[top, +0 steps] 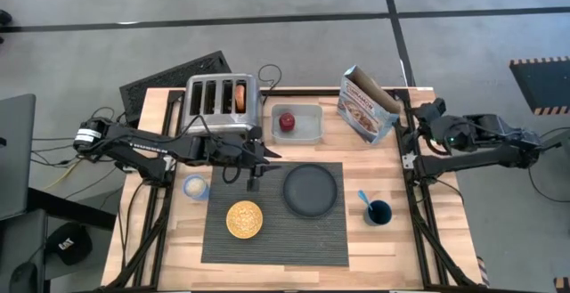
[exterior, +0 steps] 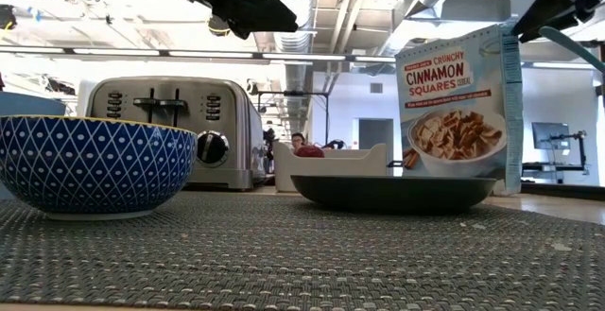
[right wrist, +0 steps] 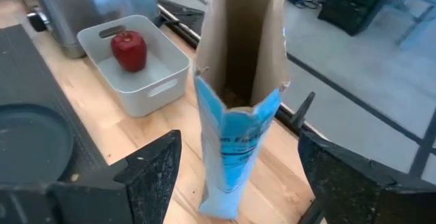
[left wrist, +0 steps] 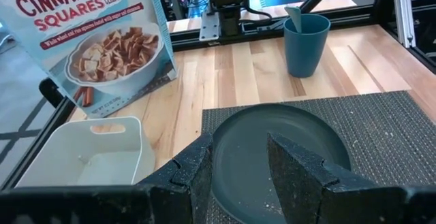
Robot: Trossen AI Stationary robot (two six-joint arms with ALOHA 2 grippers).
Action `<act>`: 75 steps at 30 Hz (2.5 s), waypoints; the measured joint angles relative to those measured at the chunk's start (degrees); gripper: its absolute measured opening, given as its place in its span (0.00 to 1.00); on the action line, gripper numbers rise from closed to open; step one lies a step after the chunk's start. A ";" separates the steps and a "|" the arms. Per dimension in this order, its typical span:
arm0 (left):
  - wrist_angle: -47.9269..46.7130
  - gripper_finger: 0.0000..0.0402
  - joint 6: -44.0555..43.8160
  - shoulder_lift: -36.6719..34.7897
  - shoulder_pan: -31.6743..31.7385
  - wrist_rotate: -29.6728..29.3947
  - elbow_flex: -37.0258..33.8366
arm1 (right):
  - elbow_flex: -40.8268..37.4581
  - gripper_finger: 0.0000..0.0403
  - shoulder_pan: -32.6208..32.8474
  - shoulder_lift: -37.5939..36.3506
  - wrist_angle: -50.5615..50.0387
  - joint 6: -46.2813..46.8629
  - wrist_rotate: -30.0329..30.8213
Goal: Arrange a breakfast setting
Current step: Pour the cereal from the blue cereal box into the yellow patterned bowl
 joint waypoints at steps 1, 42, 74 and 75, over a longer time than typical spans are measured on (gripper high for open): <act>0.00 0.31 -0.17 0.00 0.00 -0.02 0.00 | 0.00 0.81 0.00 0.02 0.04 -0.01 0.08; -0.48 0.31 -0.83 0.02 0.22 -0.13 0.02 | -0.02 0.75 -7.51 11.49 7.09 -6.21 1.72; -0.24 0.40 -3.06 0.04 1.66 -2.93 0.04 | 8.36 0.06 -16.77 15.25 13.87 -27.69 -7.54; -0.24 0.43 -3.44 0.04 2.06 -3.17 0.04 | 9.33 0.06 -16.21 15.32 13.54 -27.69 -8.76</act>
